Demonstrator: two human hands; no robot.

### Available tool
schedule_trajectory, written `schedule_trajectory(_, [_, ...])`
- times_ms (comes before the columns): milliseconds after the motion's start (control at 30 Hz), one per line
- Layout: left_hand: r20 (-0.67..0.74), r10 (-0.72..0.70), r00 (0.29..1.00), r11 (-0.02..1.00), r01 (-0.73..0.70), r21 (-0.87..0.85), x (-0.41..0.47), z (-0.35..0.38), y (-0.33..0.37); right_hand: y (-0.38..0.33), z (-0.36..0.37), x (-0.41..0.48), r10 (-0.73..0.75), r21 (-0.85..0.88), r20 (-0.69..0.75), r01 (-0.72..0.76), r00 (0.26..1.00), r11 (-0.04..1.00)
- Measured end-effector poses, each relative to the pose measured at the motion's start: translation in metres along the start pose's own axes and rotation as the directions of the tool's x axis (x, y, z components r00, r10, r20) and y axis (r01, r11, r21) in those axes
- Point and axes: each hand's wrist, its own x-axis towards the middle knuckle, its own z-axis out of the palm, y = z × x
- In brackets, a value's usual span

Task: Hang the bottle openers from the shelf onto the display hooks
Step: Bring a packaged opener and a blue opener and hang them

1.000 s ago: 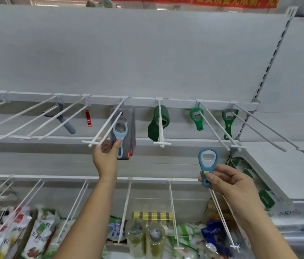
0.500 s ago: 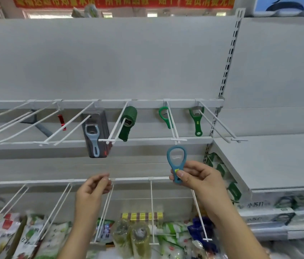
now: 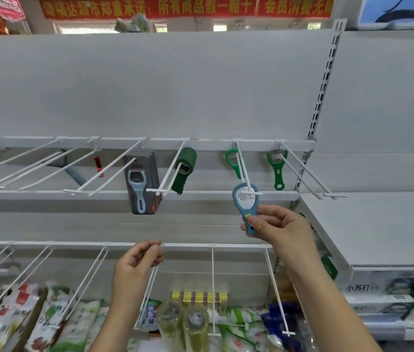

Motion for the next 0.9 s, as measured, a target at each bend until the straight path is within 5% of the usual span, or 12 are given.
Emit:
schedule_trajectory(533, [-0.006, -0.055, 0.998, 0.998, 0.055, 0.021, 0.017, -0.026, -0.007, 0.035, 0.012, 0.129, -0.072, -0.319, -0.096, 0.038, 0.993, 0.947])
schedule_trajectory(900, [-0.007, -0.055, 0.998, 0.998, 0.056, 0.017, 0.036, -0.035, -0.006, 0.047, 0.019, 0.178, -0.001, -0.262, -0.136, -0.035, 0.991, 0.964])
